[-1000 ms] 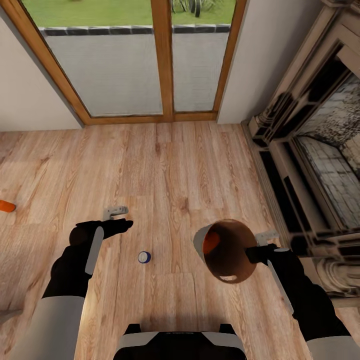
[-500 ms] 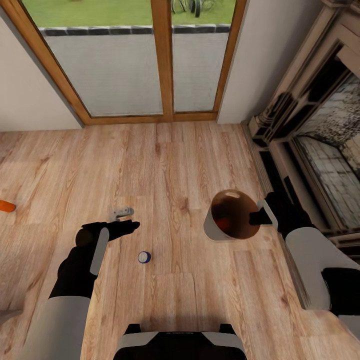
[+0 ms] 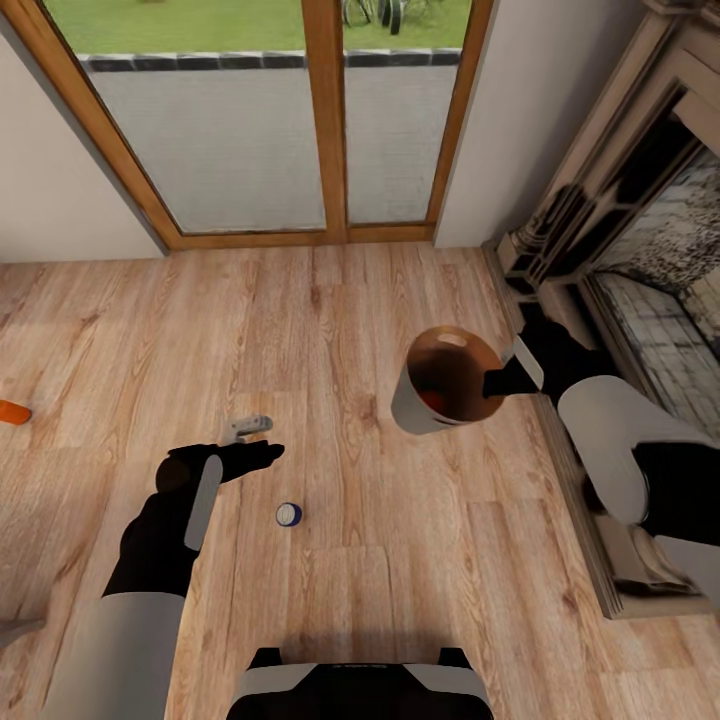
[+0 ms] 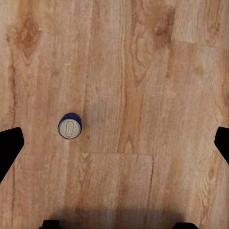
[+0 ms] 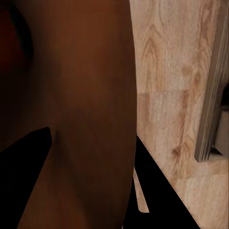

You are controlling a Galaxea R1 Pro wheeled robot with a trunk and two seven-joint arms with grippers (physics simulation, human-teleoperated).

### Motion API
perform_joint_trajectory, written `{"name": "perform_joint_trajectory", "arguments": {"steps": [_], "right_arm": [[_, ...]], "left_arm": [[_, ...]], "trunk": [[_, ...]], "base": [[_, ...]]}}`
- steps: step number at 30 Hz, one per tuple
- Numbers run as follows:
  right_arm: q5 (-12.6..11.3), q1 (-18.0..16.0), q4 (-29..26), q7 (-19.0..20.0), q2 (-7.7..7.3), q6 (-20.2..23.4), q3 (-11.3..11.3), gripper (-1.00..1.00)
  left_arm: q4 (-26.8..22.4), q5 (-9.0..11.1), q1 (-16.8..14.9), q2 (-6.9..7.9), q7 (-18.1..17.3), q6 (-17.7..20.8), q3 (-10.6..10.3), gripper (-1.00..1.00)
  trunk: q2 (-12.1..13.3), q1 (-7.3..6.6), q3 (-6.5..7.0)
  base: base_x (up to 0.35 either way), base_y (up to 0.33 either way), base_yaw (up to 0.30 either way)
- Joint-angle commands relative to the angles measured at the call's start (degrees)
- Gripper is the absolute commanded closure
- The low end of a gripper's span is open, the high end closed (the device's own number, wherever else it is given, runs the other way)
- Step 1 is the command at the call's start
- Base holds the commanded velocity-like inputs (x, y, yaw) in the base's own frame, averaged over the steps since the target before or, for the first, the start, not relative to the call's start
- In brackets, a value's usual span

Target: Put the three can of soda from the living room inside the tash can in the kitchen.

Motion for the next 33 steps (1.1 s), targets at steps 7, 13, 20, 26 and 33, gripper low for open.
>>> {"name": "perform_joint_trajectory", "arguments": {"steps": [7,13,20,26,33], "right_arm": [[-0.5,-2.3,1.5,-0.6,0.14,0.0,0.1,1.00],[-0.5,-2.7,1.5,-0.7,0.09,0.0,0.1,1.00],[-0.5,-2.7,1.3,-0.7,-0.02,0.0,0.1,1.00],[-0.5,-2.7,1.2,-0.7,-0.12,0.0,0.2,1.00],[-0.4,-2.7,1.5,-0.7,0.24,0.0,0.4,1.00]], "left_arm": [[0.0,0.0,0.0,-0.02,0.0,0.0,-0.6,-1.00],[-0.2,0.0,0.0,-0.02,0.0,0.0,-0.7,-1.00],[-0.6,0.3,0.1,0.11,-0.1,0.1,-0.7,-1.00],[-0.7,0.3,0.2,0.15,-0.1,0.1,-0.6,-1.00],[-0.6,0.4,0.1,0.23,-0.1,0.1,-0.6,-1.00]], "trunk": [[0.0,0.00,0.00],[0.0,0.00,0.00],[0.0,0.00,0.00],[0.0,0.00,0.00],[0.0,0.00,0.00]], "base": [[0.000,0.000,0.000],[0.000,0.000,0.000],[0.000,0.000,0.000],[0.000,0.000,0.000],[0.000,0.000,0.000]]}}
